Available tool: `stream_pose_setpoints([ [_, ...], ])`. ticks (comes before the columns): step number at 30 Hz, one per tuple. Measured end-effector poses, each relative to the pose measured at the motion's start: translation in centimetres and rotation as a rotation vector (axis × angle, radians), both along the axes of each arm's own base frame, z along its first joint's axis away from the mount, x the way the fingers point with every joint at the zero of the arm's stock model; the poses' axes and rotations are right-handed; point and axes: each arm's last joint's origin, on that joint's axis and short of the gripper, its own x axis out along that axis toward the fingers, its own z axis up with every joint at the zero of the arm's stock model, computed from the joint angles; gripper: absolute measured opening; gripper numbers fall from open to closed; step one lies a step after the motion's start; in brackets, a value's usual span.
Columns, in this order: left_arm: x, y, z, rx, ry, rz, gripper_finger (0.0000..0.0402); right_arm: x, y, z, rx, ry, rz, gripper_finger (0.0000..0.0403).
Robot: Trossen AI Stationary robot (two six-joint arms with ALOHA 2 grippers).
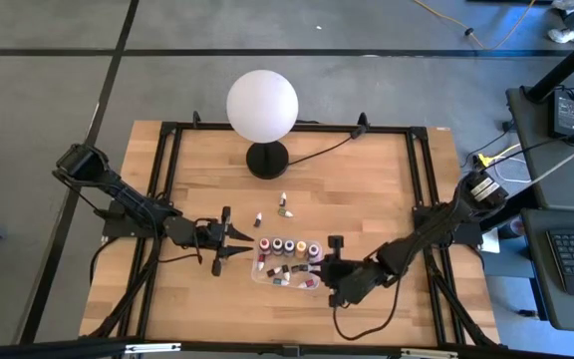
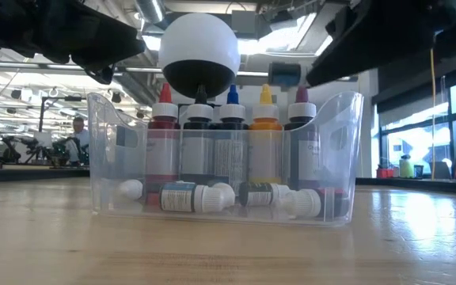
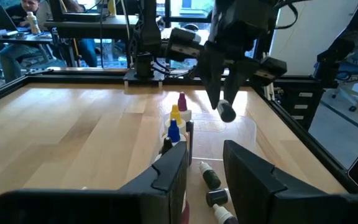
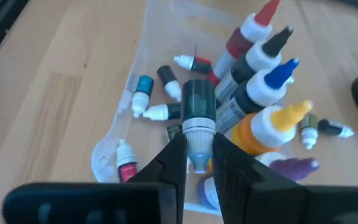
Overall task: Pick & Place food coloring
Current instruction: Put the small blue food coloring bottle into the transparent bin
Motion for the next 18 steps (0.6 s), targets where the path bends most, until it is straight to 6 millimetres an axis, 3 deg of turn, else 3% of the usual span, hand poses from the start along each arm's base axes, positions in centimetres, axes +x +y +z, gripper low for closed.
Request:
stream_pose_setpoints([
  [18,0.0,0.0,0.0,0.0,0.001,0.0,0.0098,-0.1,0.2,-1.2,0.082,0.093,0.011,0.0084],
])
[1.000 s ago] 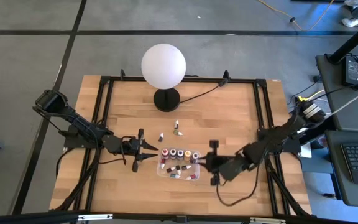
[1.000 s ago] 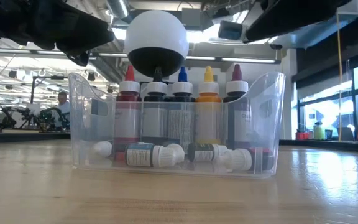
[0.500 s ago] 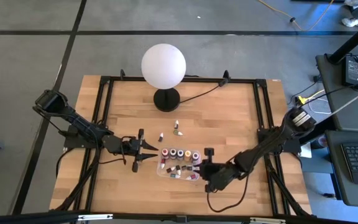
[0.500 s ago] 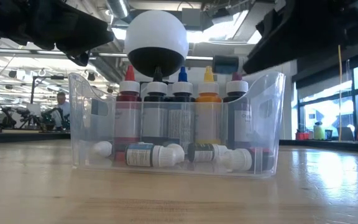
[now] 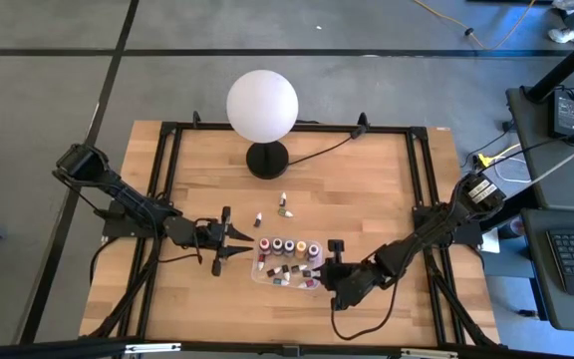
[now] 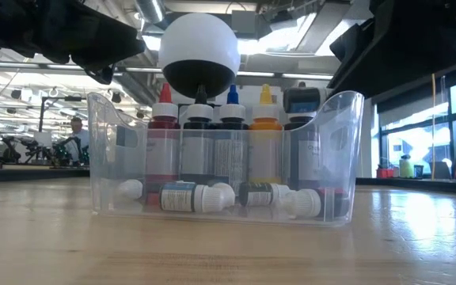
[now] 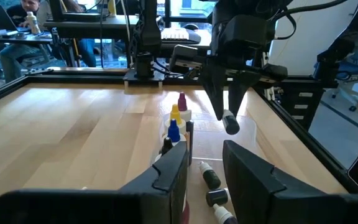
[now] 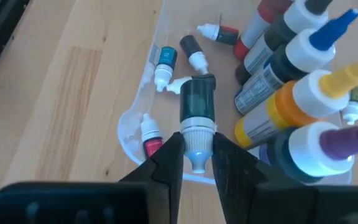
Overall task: Pick & Place food coloring
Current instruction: Put the small blue food coloring bottle into the transparent bin
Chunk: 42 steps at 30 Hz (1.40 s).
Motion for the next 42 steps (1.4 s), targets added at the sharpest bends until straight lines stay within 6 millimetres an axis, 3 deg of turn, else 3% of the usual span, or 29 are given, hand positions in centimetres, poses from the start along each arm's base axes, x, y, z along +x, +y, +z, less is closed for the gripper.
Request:
stream_pose_setpoints([
  [13,0.0,0.0,0.0,0.0,0.0,0.0,0.0099,0.4,-0.1,0.5,-0.007,0.024,0.047,0.0084],
  [19,0.0,0.0,0.0,-0.021,0.001,0.002,0.0101,1.8,-0.3,3.8,-0.09,0.101,0.121,0.0084],
  [27,0.0,0.0,0.0,-0.022,0.002,0.002,0.0098,3.6,0.9,7.4,-0.381,0.242,0.287,0.0074],
  [33,0.0,0.0,-0.1,-0.02,0.007,0.002,0.0101,6.3,2.8,6.6,-0.634,0.378,0.464,0.0072],
  [42,0.0,0.0,-0.1,-0.018,0.011,0.001,0.0098,9.1,5.0,3.7,-0.713,0.481,0.543,0.0082],
])
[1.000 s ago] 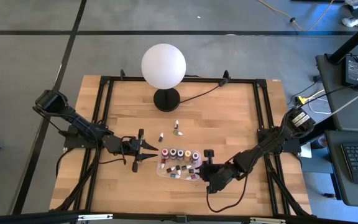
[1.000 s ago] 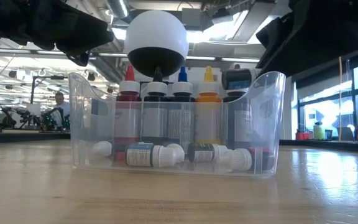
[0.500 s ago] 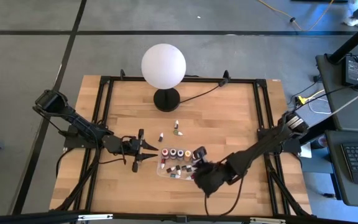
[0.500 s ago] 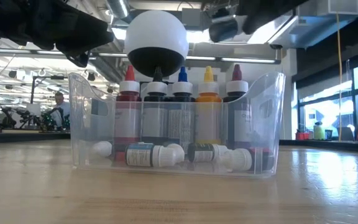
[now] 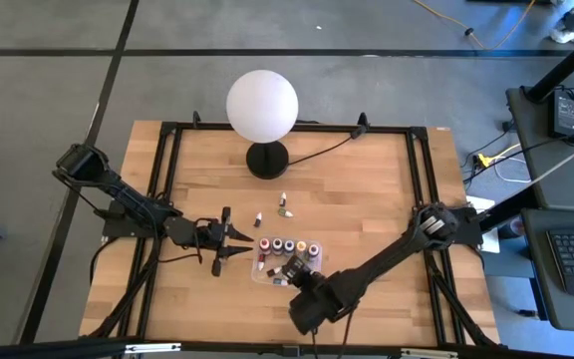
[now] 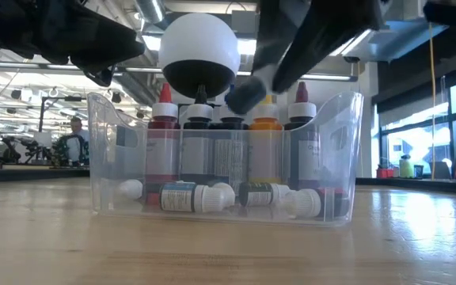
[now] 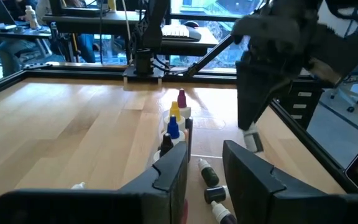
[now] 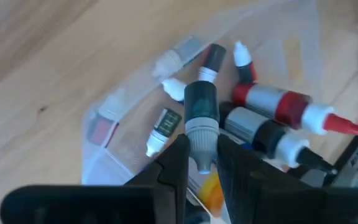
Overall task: Pick & Place food coloring
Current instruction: Put the small blue food coloring bottle into the transparent bin
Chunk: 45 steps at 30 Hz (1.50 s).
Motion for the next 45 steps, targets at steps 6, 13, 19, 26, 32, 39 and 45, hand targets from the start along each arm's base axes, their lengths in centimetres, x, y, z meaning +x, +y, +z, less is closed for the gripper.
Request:
stream_pose_setpoints([
  [6,0.0,0.0,-0.1,0.0,0.007,-0.002,0.0102,0.4,0.3,-2.3,-0.038,0.055,0.001,0.0082],
  [13,0.0,-0.1,-0.1,0.0,0.011,-0.024,0.0098,0.6,0.4,-2.8,-0.028,0.048,-0.022,0.0082],
  [19,0.0,-0.1,-0.1,0.001,0.012,-0.024,0.0101,0.6,0.4,-2.8,-0.024,0.051,-0.019,0.0083],
  [26,0.0,-0.1,-0.1,0.003,0.012,-0.024,0.0099,0.5,0.5,-2.9,0.013,0.076,-0.011,0.0083],
  [32,0.0,-0.1,-0.1,0.003,0.012,-0.024,0.01,0.7,0.6,-2.6,0.029,0.058,-0.022,0.0083],
  [39,0.0,-0.1,-0.1,0.003,0.011,-0.024,0.01,0.8,0.7,-2.1,0.031,0.052,-0.01,0.0083],
  [45,0.0,-0.1,-0.1,0.003,0.012,-0.024,0.01,0.8,0.7,-2.1,0.035,0.051,-0.014,0.0083],
])
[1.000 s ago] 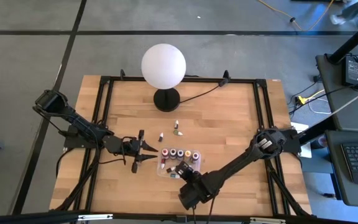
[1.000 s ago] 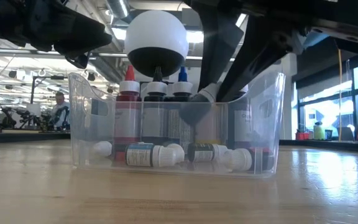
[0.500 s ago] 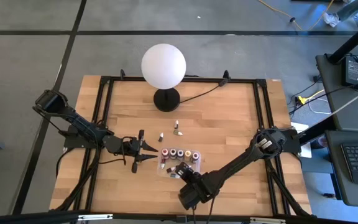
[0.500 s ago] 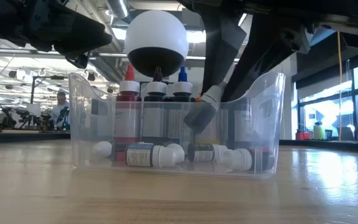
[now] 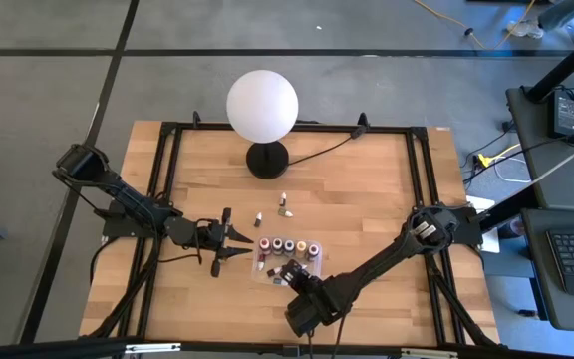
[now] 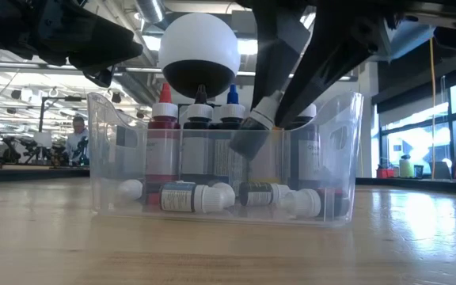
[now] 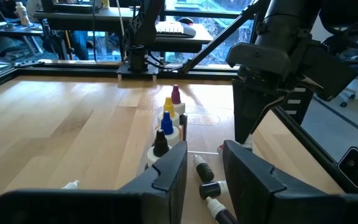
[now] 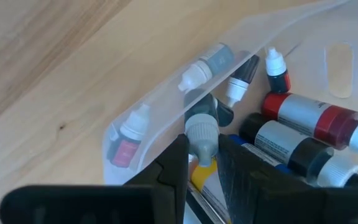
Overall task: Pick & Place food coloring
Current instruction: Put the small blue food coloring bottle into the transparent bin, then put the small violet food coloring bottle into the transparent bin
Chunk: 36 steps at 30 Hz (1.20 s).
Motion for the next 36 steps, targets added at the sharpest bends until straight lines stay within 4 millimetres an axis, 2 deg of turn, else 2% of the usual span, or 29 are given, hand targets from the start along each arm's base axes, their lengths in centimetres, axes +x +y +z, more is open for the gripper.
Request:
stream_pose_setpoints([
  [12,0.0,0.0,0.0,0.0,0.0,0.0,0.0098,0.7,-1.1,-0.3,0.068,0.019,-0.062,0.0085],
  [20,0.0,0.0,0.0,0.0,0.0,0.0,0.0101,0.7,-1.2,-0.3,0.067,0.019,-0.064,0.0133],
  [24,0.0,0.0,0.0,-0.001,0.0,0.0,0.0098,0.3,-1.4,0.0,-0.029,0.0,-0.085,0.0149],
  [26,0.0,0.0,0.0,-0.002,0.0,0.001,0.0098,-0.2,-1.2,1.0,-0.062,-0.024,-0.124,0.0151],
  [28,0.0,0.0,0.0,-0.001,0.0,0.0,0.0099,-1.1,-0.9,2.9,-0.031,-0.063,-0.166,0.0151],
  [31,0.0,0.0,0.0,-0.001,0.0,0.0,0.0102,-3.0,-0.5,6.2,0.044,-0.135,-0.223,0.0151],
  [36,0.0,0.0,0.0,0.015,-0.001,-0.002,0.01,-6.8,0.3,10.3,0.148,-0.226,-0.265,0.0151],
])
